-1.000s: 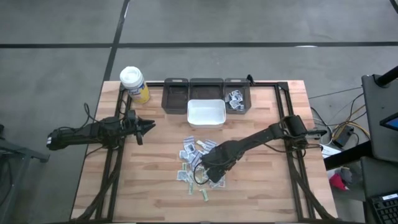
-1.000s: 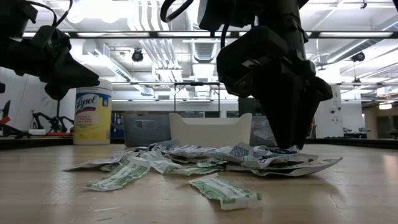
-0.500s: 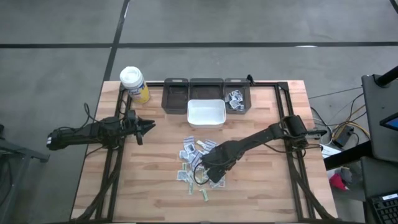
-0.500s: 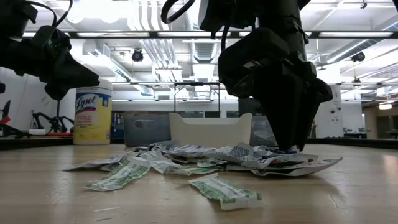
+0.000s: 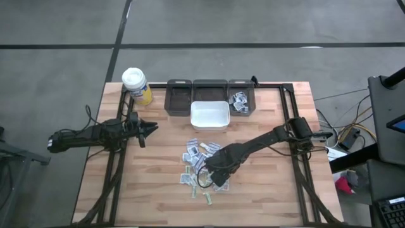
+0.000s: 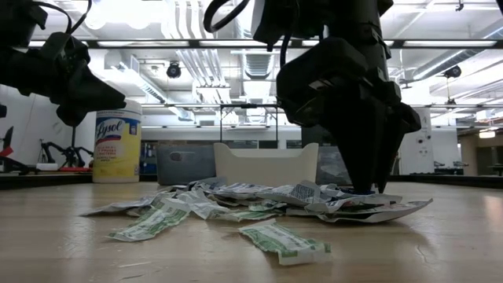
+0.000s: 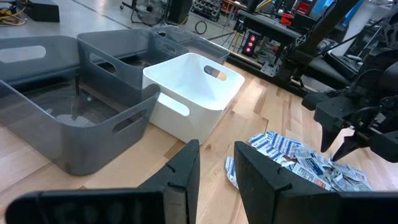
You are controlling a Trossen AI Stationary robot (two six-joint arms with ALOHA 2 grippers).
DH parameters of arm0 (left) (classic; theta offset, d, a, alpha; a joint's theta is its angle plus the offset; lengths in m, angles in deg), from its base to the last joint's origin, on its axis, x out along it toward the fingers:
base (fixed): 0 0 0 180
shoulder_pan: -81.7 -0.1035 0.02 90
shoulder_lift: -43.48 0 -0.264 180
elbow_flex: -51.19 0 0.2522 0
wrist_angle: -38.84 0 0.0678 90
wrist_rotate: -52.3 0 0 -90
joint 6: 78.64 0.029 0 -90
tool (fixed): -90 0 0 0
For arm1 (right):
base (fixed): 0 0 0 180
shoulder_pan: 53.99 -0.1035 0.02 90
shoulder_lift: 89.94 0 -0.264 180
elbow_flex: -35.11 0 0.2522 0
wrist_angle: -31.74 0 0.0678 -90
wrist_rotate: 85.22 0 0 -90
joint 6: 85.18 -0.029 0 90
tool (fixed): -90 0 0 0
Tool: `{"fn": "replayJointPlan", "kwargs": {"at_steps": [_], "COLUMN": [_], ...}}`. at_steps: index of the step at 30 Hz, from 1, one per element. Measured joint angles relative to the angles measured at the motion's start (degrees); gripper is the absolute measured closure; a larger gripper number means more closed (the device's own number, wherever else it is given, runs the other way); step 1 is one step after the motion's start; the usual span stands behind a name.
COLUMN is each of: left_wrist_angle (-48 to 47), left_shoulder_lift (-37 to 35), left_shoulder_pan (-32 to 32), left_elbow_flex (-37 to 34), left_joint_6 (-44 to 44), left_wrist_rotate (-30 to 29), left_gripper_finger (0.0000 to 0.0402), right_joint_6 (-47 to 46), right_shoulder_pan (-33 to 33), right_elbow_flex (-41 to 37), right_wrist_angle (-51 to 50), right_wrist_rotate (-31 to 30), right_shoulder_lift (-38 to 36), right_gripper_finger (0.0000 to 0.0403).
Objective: Pick & Place First Aid Supplies
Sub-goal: Put the blue alcohol pad into the right black bin
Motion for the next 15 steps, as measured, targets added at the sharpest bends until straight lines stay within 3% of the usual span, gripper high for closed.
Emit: {"fn": "replayJointPlan", "kwargs": {"at_steps": [15], "left_wrist_angle": [0.0], "left_shoulder_lift": [0.0], "left_shoulder_pan": [0.0], "left_elbow_flex": [0.0], "left_joint_6": [0.0], "left_wrist_rotate": [0.0], "left_gripper_finger": [0.0307], "right_joint_6": [-0.1], "right_shoulder_pan": [0.0], "right_elbow_flex": [-0.3], "right_wrist_angle": [0.1], "right_wrist_rotate": [0.2], "right_shoulder_lift": [0.0], "right_gripper_finger": [0.035]}}
